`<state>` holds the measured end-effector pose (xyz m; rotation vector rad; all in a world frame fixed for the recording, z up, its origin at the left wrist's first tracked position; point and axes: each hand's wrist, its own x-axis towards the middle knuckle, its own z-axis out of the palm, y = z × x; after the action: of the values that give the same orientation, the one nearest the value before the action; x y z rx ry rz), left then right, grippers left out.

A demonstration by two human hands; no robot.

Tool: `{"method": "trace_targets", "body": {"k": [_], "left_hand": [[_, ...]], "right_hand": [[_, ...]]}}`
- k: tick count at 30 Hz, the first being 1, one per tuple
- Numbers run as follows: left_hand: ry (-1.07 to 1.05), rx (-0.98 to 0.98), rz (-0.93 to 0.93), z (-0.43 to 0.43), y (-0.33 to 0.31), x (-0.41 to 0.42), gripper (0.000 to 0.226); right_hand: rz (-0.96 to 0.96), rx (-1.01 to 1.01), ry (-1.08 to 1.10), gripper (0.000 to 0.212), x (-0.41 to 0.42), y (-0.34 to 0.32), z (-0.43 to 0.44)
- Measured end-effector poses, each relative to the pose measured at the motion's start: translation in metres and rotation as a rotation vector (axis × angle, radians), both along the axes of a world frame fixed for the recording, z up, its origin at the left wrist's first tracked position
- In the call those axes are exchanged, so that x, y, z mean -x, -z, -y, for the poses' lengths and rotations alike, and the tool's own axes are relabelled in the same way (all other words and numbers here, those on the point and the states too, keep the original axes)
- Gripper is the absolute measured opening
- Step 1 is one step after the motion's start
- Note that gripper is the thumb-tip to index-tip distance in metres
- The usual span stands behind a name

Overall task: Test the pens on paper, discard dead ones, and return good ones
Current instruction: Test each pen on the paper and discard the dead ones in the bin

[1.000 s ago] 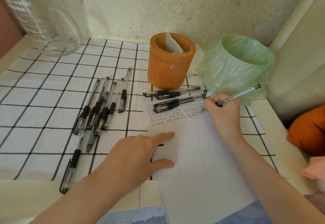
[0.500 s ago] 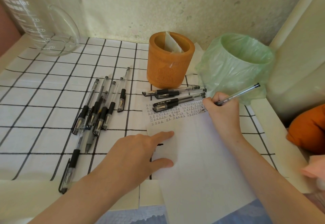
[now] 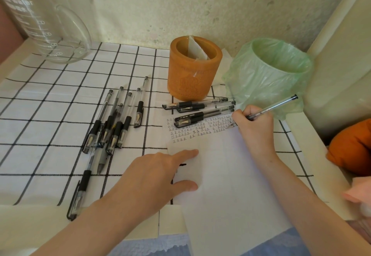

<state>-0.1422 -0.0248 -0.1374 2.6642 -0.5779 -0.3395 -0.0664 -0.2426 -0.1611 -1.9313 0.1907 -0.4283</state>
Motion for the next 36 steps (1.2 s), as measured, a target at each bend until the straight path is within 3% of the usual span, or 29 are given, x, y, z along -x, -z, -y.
{"method": "trace_targets", "body": {"k": [8, 36], "left_hand": [[0.002, -0.003, 0.013, -0.0001, 0.0004, 0.0000, 0.062], [-0.003, -0.016, 0.026, 0.0019, 0.0003, 0.0018, 0.062]], "right_hand": [[-0.012, 0.019, -0.014, 0.042, -0.0010, -0.0001, -0.0005], [0.040, 0.038, -0.023, 0.034, -0.0008, 0.0013, 0.0001]]}}
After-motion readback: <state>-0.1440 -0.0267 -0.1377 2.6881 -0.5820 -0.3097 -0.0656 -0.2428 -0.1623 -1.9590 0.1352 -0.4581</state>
